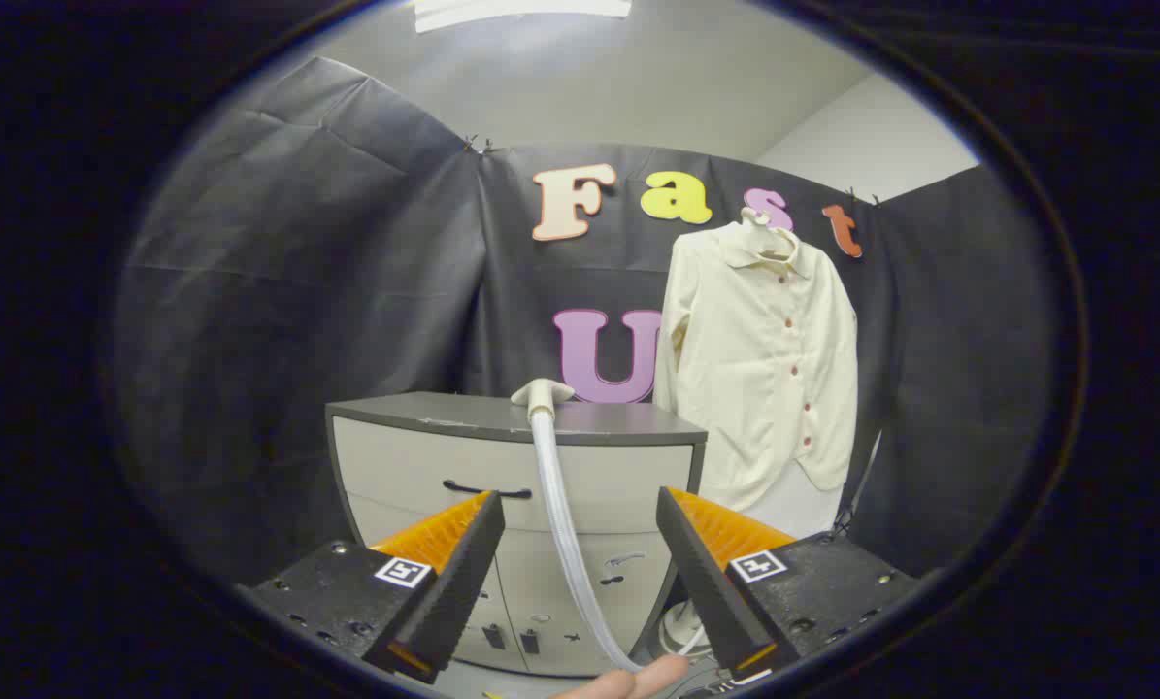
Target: Iron the clothes twice with a garment steamer, once on the left side and once on the right side.
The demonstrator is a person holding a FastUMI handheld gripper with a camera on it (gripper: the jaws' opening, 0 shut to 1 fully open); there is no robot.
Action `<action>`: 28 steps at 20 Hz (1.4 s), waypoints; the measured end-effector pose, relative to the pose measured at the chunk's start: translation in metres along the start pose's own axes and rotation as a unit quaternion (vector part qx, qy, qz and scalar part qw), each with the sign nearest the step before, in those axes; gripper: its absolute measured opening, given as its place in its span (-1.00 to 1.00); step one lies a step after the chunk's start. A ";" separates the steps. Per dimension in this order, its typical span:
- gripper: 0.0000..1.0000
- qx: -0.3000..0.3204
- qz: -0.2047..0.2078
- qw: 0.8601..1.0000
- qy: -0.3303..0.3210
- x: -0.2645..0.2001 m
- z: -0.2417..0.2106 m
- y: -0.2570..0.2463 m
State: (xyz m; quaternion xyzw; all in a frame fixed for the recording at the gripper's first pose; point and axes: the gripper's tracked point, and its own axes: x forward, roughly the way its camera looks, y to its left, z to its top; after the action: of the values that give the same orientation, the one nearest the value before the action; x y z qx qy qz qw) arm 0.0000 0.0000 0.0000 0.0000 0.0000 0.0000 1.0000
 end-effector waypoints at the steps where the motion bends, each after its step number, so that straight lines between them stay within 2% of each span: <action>1: 0.92 -0.001 -0.004 1.000 -0.002 -0.002 0.001 -0.003; 8: 0.91 0.013 -0.022 1.000 -0.016 -0.018 0.009 -0.019; 17: 0.91 0.011 -0.023 1.000 -0.018 -0.028 0.010 -0.027; 28: 0.92 0.013 -0.015 1.000 -0.005 -0.003 0.013 -0.014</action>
State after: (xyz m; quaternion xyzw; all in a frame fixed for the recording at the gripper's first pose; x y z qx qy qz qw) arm -0.0031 -0.0143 0.0132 0.0130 -0.0046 -0.0154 0.9998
